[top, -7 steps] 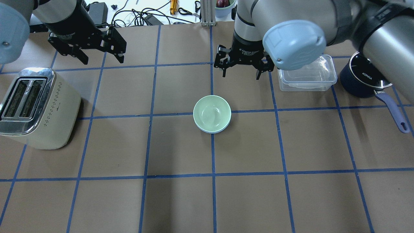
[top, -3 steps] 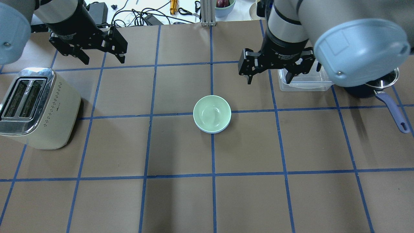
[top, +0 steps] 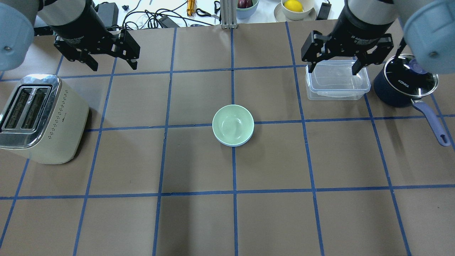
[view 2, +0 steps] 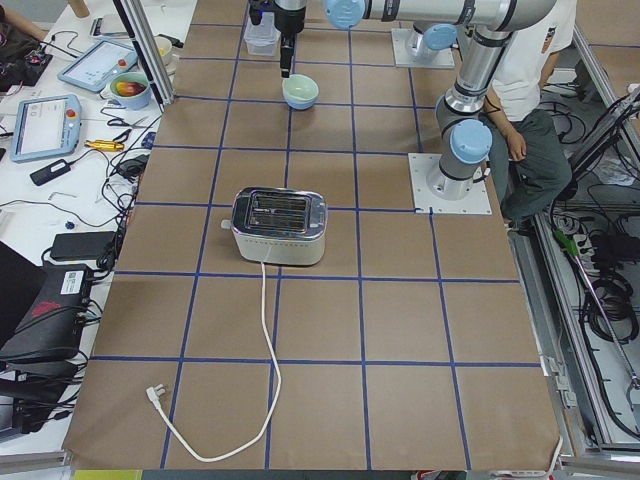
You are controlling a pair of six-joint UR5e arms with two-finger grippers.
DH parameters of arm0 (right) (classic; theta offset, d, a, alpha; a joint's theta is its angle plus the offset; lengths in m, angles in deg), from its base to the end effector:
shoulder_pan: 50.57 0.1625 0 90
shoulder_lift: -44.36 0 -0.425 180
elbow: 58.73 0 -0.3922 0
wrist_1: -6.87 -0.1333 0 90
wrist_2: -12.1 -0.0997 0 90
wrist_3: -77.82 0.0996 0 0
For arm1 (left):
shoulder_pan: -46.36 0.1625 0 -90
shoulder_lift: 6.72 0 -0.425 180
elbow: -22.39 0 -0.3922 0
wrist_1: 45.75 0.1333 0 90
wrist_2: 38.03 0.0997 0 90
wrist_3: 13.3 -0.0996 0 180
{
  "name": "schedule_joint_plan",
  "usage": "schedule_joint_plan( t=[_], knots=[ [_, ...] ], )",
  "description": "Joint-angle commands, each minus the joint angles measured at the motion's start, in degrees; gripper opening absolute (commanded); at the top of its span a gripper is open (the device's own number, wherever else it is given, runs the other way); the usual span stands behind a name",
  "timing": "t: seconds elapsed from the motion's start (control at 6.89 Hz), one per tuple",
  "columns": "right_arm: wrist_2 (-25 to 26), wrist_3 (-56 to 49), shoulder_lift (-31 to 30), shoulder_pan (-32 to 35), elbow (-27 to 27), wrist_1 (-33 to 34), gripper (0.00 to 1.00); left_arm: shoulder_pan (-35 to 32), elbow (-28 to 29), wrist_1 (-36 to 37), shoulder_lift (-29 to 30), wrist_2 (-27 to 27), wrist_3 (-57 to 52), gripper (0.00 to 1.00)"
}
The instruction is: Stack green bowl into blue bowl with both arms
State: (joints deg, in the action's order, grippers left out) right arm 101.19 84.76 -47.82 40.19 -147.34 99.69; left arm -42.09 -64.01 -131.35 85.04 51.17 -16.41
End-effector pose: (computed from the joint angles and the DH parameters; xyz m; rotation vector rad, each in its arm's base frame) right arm 0.1413 -0.4836 0.5237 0.1665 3.1091 -0.1717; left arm -0.1207 -0.5184 0.5117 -0.0438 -3.1271 0.1712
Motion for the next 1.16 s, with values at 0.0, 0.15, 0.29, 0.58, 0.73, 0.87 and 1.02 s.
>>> schedule_joint_plan(
  t=[0.0, 0.15, 0.29, 0.58, 0.73, 0.87, 1.02],
  knots=[
    [-0.32, -1.14, 0.08, -1.2, 0.9, -0.88, 1.0, -0.06, 0.0, 0.0, 0.0, 0.0, 0.03, 1.0],
    [-0.84, -2.27, 0.08, -0.94, 0.9, -0.97, 1.0, -0.06, 0.0, 0.0, 0.0, 0.0, 0.03, 1.0],
    [-0.94, -4.98, 0.08, -0.85, 1.07, -1.06, 1.0, -0.06, 0.0, 0.0, 0.0, 0.0, 0.03, 1.0],
    [-0.94, -5.54, 0.08, -0.93, 0.99, -1.24, 1.0, -0.06, -0.09, 0.0, 0.0, 0.0, 0.03, 1.0],
    [-0.94, -5.62, 0.08, -0.93, 1.07, -1.32, 1.0, -0.06, -0.44, 0.08, 0.0, 0.0, 0.12, 1.0],
    [-0.94, -6.84, 0.08, -0.93, 1.07, -1.33, 1.0, -0.06, -1.92, 0.26, -0.96, 0.09, 0.29, 1.0],
    [-0.94, -6.94, 0.08, -0.93, 0.99, -1.24, 1.0, -0.06, -2.63, 1.65, -1.4, 0.18, 0.03, 1.0]
  ],
)
